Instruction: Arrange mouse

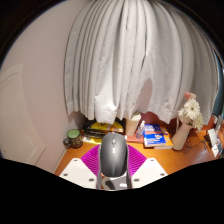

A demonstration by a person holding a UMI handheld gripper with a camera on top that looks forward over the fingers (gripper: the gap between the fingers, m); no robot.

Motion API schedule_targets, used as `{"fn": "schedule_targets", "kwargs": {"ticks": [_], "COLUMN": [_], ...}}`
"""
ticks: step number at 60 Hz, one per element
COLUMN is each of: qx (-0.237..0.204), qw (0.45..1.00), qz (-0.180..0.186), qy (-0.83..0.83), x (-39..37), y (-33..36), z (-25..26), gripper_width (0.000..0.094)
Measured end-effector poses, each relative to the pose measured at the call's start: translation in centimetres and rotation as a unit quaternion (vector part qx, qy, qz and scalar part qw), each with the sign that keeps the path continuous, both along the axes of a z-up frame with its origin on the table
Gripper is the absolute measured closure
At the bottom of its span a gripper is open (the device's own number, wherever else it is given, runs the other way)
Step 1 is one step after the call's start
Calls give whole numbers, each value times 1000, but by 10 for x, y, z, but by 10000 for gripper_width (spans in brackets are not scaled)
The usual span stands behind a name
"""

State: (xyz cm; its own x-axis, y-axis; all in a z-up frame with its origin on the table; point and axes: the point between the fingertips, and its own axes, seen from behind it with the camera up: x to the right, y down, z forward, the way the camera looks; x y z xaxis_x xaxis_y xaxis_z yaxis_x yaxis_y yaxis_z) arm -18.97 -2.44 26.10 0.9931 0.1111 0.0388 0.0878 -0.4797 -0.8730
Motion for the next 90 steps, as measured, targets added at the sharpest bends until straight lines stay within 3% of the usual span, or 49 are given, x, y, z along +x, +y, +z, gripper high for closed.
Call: {"fn": "schedule_targets", "kwargs": {"ticks": [6,16,26,42,57,63,67,76,90], "qx": [-3,-73,-149,-200,-184,-189,-199,-188,-115], "qw": [1000,997,988,979,982,981,979,982,991], "qz": [-22,-37,-37,-34,-37,-23,-22,-27,-61], "qy": [-2,-4,12,22,27,37,30,11,10], "x": [53,108,117,116,116,104,104,107,122], "y": [3,-6,-21,-32,-28,-29,-31,-39,-82], "z": [-11,-103,-199,-277,-275,-274,-274,-240,-123], "gripper_width": [592,595,594,557,446,218,147,97,97]}}
